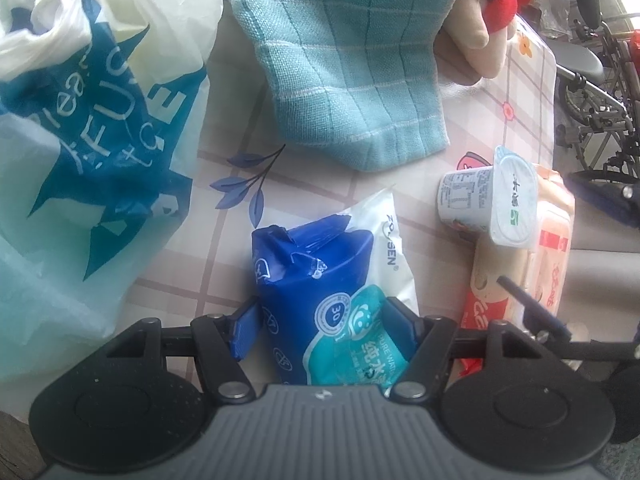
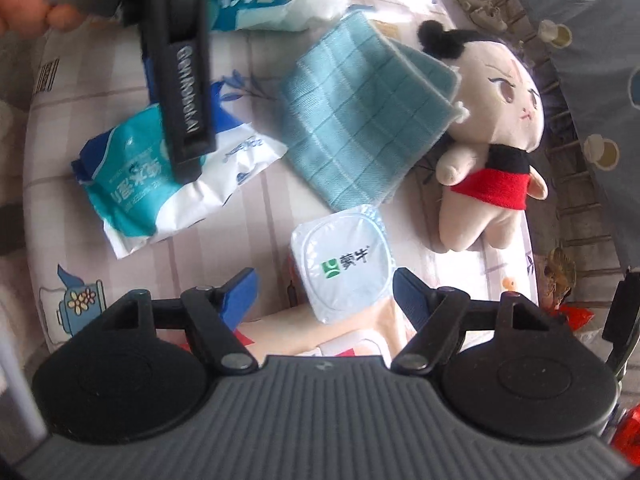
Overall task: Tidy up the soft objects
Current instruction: 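Lift the yogurt cup and wipes pack and carry both toward the cardboard box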
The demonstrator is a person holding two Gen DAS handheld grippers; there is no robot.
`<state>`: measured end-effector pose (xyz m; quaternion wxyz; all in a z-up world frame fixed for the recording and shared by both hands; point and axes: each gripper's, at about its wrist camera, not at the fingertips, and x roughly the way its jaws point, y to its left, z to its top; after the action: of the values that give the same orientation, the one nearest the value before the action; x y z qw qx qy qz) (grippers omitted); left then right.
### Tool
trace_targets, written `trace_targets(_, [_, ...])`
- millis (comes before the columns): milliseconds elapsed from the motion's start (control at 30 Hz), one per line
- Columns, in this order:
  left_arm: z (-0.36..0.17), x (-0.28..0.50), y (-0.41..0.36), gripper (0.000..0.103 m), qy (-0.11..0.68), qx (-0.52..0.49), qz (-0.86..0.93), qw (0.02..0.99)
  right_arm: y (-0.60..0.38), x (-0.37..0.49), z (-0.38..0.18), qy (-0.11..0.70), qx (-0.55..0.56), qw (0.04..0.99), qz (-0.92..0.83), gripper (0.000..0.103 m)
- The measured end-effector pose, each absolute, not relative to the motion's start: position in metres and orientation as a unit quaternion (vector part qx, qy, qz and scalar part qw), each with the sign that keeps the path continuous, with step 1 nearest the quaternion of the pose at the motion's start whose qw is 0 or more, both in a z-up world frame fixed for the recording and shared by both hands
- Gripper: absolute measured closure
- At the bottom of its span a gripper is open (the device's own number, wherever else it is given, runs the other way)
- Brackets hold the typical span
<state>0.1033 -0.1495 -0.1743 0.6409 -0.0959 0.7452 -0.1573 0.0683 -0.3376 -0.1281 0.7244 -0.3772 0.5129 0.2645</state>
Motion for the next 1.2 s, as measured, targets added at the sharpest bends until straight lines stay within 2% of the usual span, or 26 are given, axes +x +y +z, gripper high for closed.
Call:
trace_targets(100, [-0.172, 0.102, -0.154, 0.032, 0.739, -0.08, -0.163, 0.648, -0.351, 0.084, -0.121, 0.519, -0.326, 0.745, 0.264, 0.02])
trace_targets(267, [-0.172, 0.102, -0.164, 0.027, 0.739, -0.059, -0.176, 0.648, -0.355, 0.094, -0.143, 0.507, -0.361, 0.716, 0.317, 0.017])
trace_targets(333, [-0.172, 0.103, -0.167, 0.022, 0.74, -0.057, -0.177, 0.647, -0.353, 0.097, -0.157, 0.504, -0.385, 0.697, 0.334, 0.017])
trace_targets(433, [-0.173, 0.105, -0.169, 0.015, 0.741, -0.063, -0.177, 0.645, -0.353, 0.1, -0.165, 0.505, -0.396, 0.683, 0.349, 0.025])
trace_targets(467, [-0.174, 0.105, -0.17, 0.015, 0.742, -0.065, -0.176, 0.644, -0.352, 0.1, -0.165, 0.505, -0.395, 0.682, 0.351, 0.036])
trace_targets(500, [-0.175, 0.104, -0.172, 0.014, 0.743, -0.065, -0.175, 0.642, -0.352, 0.101, -0.165, 0.507, -0.393, 0.683, 0.351, 0.039])
trace_targets(633, [-0.18, 0.102, -0.183, 0.012, 0.75, -0.05, -0.166, 0.638, -0.353, 0.102, -0.165, 0.506, -0.384, 0.689, 0.349, 0.04])
trace_targets(933, [-0.175, 0.099, -0.205, 0.035, 0.738, -0.028, -0.167, 0.653, -0.365, 0.108, -0.157, 0.512, -0.335, 0.714, 0.339, 0.042])
trace_targets(1200, [-0.151, 0.108, -0.203, 0.037, 0.705, -0.047, -0.188, 0.682, -0.364, 0.113, -0.139, 0.496, -0.331, 0.734, 0.326, 0.042])
